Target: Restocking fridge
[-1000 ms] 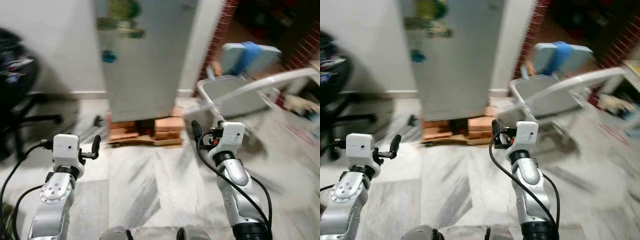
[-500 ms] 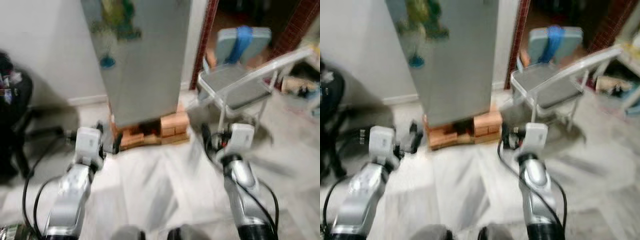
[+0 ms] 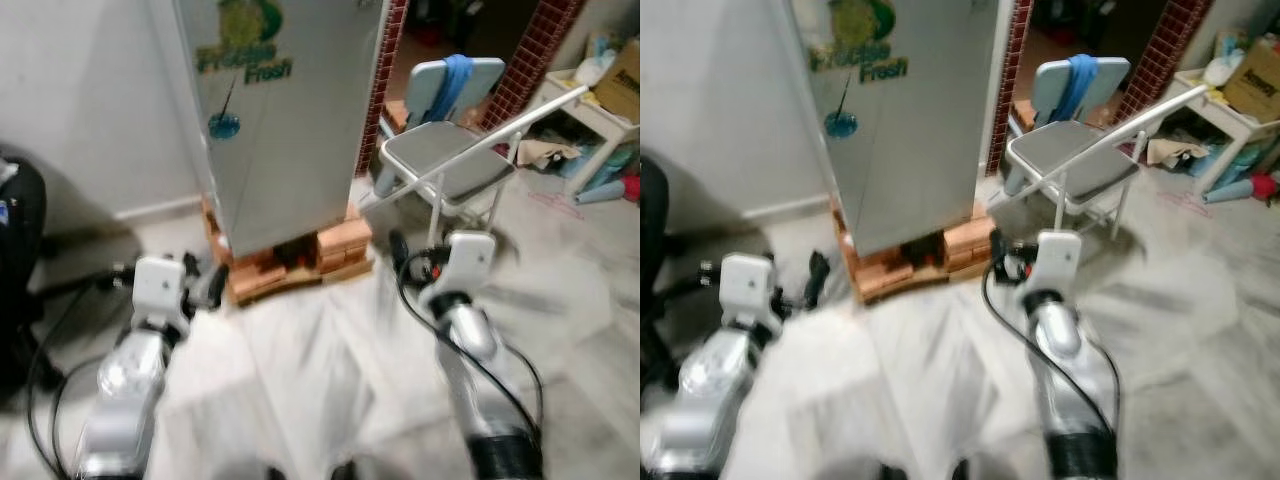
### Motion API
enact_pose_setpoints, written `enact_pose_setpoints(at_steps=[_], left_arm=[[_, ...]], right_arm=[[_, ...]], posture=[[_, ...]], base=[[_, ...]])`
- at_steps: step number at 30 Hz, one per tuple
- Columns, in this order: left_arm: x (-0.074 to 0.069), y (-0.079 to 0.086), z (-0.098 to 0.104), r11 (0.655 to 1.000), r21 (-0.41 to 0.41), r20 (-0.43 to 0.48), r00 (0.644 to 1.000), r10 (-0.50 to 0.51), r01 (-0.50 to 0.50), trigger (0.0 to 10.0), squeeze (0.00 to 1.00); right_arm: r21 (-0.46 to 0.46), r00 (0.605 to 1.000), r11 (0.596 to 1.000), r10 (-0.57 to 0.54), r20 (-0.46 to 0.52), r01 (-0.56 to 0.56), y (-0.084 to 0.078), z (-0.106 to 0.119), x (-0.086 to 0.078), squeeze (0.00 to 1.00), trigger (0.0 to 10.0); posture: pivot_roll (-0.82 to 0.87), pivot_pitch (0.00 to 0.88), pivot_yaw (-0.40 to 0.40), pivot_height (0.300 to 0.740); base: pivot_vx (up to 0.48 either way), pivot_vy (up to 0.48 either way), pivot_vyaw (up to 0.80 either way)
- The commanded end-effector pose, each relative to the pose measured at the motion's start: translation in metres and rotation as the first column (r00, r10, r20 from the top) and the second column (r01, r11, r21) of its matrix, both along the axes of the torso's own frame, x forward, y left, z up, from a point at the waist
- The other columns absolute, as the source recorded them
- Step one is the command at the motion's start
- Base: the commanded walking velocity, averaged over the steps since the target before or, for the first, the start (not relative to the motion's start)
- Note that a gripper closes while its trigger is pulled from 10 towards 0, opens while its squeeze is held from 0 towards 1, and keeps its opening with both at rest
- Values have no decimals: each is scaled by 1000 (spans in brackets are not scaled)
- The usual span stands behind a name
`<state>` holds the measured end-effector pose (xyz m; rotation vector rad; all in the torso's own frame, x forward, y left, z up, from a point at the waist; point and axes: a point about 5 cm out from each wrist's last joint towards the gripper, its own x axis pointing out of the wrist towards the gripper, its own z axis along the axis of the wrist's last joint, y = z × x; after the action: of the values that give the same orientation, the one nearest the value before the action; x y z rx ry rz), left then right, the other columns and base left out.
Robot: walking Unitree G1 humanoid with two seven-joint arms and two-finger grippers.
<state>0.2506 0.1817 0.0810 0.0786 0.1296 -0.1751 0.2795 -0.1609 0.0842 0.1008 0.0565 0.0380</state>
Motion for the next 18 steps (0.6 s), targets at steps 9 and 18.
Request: enact_pose_setpoints(at_steps=[9, 18], left_arm=[[3, -1, 5, 1000, -26, 32, 999, -15, 16, 10000, 0], [-2, -4, 0, 999, -42, 11, 1000, -18, 18, 10000, 0]], right_arm=[[-8, 998, 999, 31, 48, -31, 7, 12, 8, 0, 10000], [-18, 998, 999, 40, 48, -39, 7, 12, 9, 0, 10000]], posture=[[82, 40, -49, 740], [85, 43, -55, 740]], base=[[88, 418, -800], [297, 377, -800]])
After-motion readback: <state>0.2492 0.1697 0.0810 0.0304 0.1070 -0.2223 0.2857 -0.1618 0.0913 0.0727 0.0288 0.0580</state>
